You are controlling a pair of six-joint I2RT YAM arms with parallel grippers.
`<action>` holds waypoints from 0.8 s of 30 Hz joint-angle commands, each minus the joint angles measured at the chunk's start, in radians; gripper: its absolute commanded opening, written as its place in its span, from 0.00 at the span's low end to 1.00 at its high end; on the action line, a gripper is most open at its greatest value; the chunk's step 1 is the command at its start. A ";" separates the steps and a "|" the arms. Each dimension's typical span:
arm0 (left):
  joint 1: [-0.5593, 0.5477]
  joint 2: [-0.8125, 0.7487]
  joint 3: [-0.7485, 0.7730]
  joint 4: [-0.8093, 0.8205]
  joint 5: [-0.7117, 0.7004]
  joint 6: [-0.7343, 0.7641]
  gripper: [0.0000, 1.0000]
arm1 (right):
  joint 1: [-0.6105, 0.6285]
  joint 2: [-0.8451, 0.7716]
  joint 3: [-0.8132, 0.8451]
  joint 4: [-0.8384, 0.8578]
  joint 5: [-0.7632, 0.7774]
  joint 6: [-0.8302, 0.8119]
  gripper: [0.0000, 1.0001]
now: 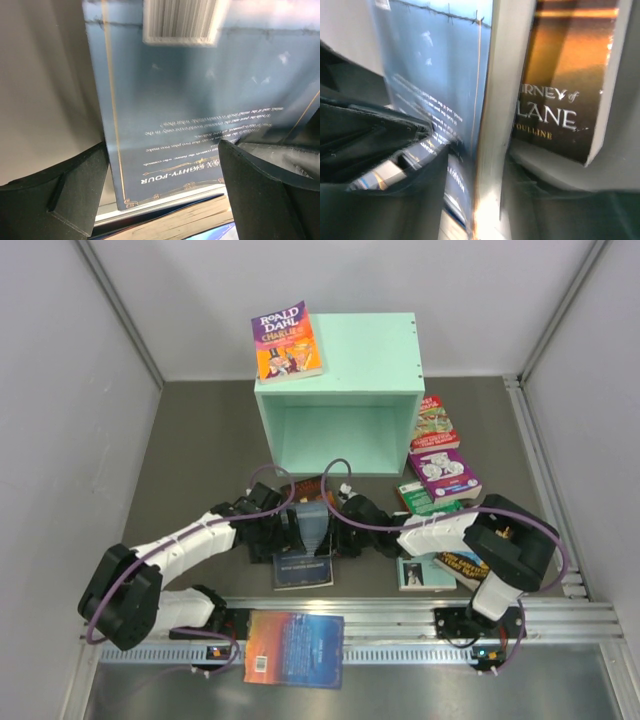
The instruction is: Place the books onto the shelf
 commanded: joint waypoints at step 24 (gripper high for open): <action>-0.006 -0.287 0.222 -0.223 -0.151 0.012 0.97 | -0.103 -0.441 1.101 -1.095 0.345 -0.575 0.00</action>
